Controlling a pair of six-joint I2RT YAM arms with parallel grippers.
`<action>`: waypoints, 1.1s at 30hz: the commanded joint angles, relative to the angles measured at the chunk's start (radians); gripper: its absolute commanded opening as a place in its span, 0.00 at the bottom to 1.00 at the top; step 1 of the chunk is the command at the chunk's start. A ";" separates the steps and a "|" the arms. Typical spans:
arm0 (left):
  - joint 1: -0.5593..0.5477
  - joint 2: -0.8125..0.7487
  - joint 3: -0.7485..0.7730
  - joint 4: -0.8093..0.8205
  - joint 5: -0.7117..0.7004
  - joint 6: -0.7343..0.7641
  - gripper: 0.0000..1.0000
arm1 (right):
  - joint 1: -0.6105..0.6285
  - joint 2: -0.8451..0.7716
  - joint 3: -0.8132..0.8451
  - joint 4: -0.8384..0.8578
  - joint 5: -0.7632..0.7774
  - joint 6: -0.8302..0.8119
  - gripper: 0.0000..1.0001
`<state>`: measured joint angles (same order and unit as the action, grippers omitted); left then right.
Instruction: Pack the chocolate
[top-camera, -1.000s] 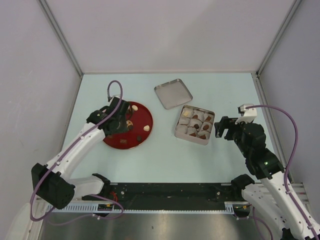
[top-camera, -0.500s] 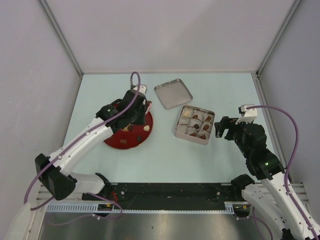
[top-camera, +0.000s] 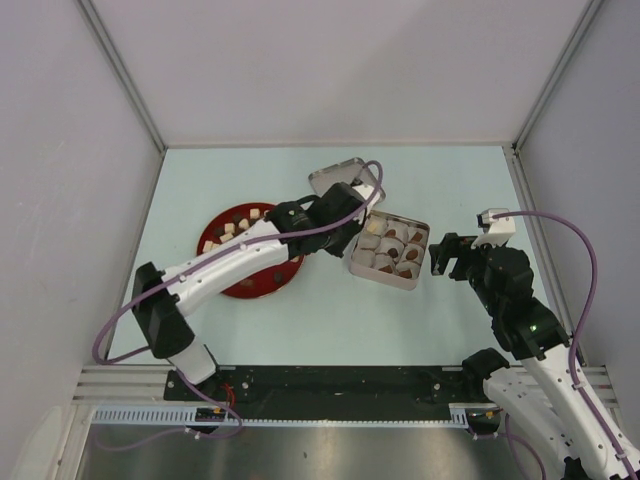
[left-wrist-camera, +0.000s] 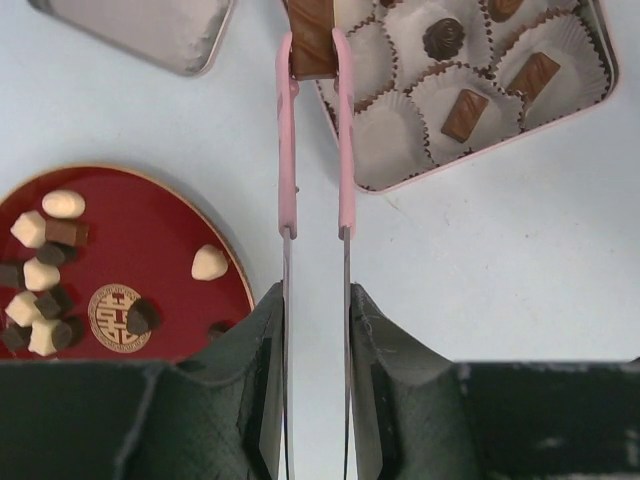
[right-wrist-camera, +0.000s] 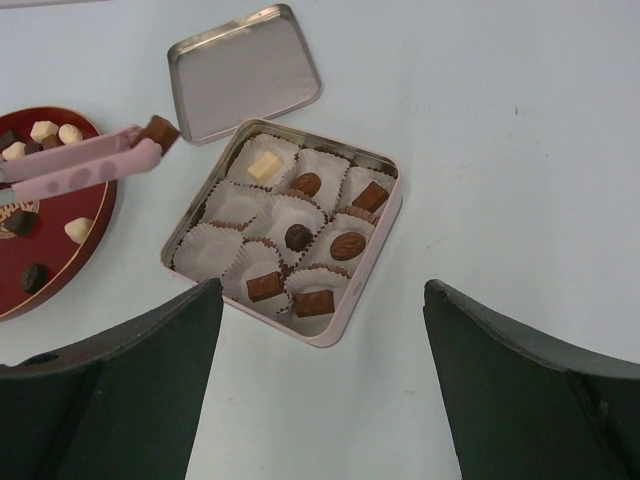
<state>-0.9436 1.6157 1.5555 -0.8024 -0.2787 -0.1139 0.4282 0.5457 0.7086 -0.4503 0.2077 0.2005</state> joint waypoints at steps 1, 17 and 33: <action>-0.043 0.067 0.098 -0.020 -0.004 0.111 0.02 | 0.004 -0.010 0.002 0.032 0.005 -0.009 0.86; -0.050 0.208 0.133 -0.044 0.012 0.171 0.09 | 0.000 -0.006 0.002 0.028 0.015 -0.010 0.86; -0.049 0.274 0.172 -0.055 -0.043 0.186 0.10 | 0.001 -0.001 0.002 0.029 0.013 -0.010 0.87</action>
<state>-0.9909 1.8858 1.6714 -0.8570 -0.2886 0.0528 0.4274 0.5457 0.7082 -0.4503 0.2089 0.2005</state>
